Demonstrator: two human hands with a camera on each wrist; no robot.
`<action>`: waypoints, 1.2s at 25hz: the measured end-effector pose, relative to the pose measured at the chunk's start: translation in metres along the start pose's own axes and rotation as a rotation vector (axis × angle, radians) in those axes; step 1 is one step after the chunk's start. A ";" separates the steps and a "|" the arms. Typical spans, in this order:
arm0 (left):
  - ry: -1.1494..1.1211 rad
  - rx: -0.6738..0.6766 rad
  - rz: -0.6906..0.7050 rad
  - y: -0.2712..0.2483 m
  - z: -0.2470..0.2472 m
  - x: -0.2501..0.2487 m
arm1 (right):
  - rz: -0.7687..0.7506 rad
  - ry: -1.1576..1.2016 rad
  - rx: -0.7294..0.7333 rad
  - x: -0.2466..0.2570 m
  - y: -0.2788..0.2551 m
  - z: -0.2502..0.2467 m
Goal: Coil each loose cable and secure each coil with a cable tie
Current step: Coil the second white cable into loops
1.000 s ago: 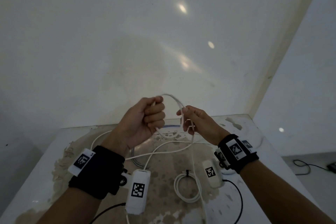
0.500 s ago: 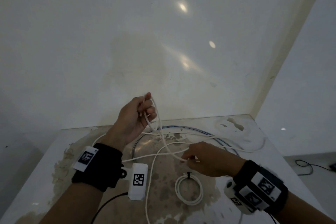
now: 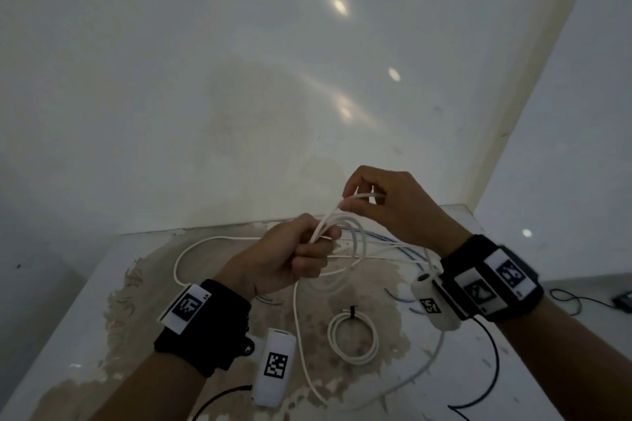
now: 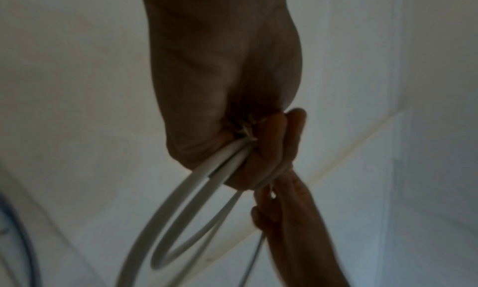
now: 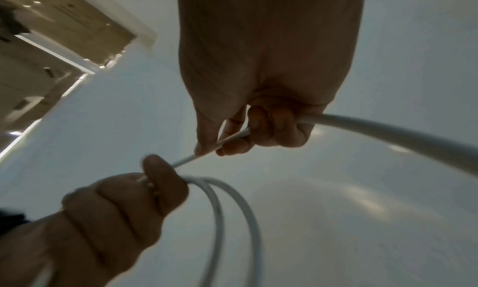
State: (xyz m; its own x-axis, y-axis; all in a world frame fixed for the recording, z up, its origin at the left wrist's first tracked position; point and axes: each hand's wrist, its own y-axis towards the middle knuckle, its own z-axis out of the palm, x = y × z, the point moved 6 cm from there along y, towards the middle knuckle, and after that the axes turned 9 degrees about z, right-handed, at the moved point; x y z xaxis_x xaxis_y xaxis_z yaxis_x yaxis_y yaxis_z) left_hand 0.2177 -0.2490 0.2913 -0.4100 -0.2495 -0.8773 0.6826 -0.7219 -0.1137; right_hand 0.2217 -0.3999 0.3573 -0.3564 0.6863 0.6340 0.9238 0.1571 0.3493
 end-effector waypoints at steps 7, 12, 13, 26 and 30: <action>-0.476 0.256 0.090 -0.007 0.014 -0.010 | 0.241 0.396 0.090 -0.049 -0.024 0.020; -0.442 0.124 0.194 -0.002 0.010 -0.012 | 0.515 0.759 0.233 -0.049 -0.059 0.054; -0.428 0.096 0.212 -0.001 0.011 -0.012 | 0.496 0.740 0.257 -0.042 -0.062 0.060; 0.075 -0.209 0.216 -0.008 -0.009 -0.007 | 0.529 0.889 0.014 -0.058 -0.061 0.055; 0.159 -0.180 0.130 -0.013 -0.003 -0.003 | 0.549 0.921 -0.046 -0.065 -0.061 0.056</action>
State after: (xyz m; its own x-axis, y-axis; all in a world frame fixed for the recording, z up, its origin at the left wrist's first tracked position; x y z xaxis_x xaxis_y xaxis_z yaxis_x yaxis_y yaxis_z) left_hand 0.2124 -0.2370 0.2935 -0.2215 -0.2175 -0.9506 0.8255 -0.5607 -0.0641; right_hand 0.1961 -0.4139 0.2561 0.1195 -0.1478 0.9818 0.9905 -0.0500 -0.1281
